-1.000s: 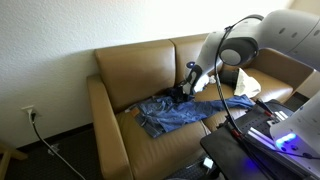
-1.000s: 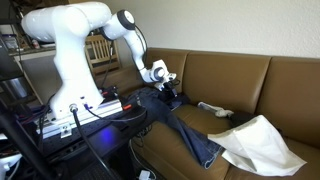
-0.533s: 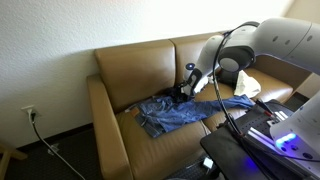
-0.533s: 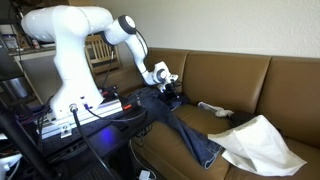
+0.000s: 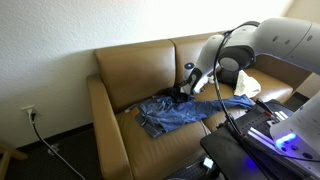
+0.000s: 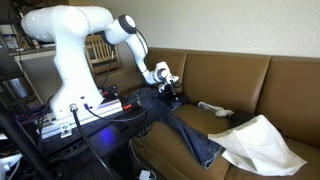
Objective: Move the black cloth to the right of the couch
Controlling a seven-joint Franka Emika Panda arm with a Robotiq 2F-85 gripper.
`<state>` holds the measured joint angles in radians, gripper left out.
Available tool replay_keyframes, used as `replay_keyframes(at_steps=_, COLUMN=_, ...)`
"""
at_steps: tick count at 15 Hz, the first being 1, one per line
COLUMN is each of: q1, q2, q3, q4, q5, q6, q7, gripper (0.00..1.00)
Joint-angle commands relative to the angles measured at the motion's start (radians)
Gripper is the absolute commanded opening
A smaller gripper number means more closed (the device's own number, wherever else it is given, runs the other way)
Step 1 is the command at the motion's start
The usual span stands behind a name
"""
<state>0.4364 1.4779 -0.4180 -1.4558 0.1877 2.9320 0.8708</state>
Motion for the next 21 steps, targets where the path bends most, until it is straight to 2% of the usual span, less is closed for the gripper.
replay_keyframes(at_steps=1, q1=-0.067, q2=-0.045, q3=0.062, q4=0.039, q5=-0.005, q6=-0.191, q7=0.026, gripper=0.00)
replay_keyframes(at_steps=4, q1=-0.139, q2=-0.136, q3=0.118, q4=-0.013, q5=0.009, q6=-0.148, q7=0.023, gripper=0.00)
replay_keyframes(at_steps=9, q1=-0.248, q2=-0.239, q3=0.124, q4=-0.059, q5=0.064, q6=-0.072, q7=0.098, gripper=0.00)
replay_keyframes(at_steps=15, q1=-0.464, q2=-0.453, q3=0.179, q4=-0.172, q5=0.154, q6=-0.030, q7=0.074, gripper=0.00)
replay_keyframes(at_steps=18, q1=-0.597, q2=-0.569, q3=0.281, q4=-0.218, q5=0.196, q6=-0.040, q7=-0.006, gripper=0.00)
replay_keyframes(at_steps=19, q1=-0.526, q2=-0.457, q3=0.193, q4=-0.119, q5=0.163, q6=-0.048, q7=0.069, gripper=0.00)
replay_keyframes(at_steps=21, q1=-0.557, q2=-0.489, q3=0.205, q4=-0.126, q5=0.163, q6=-0.059, q7=0.051, gripper=0.01)
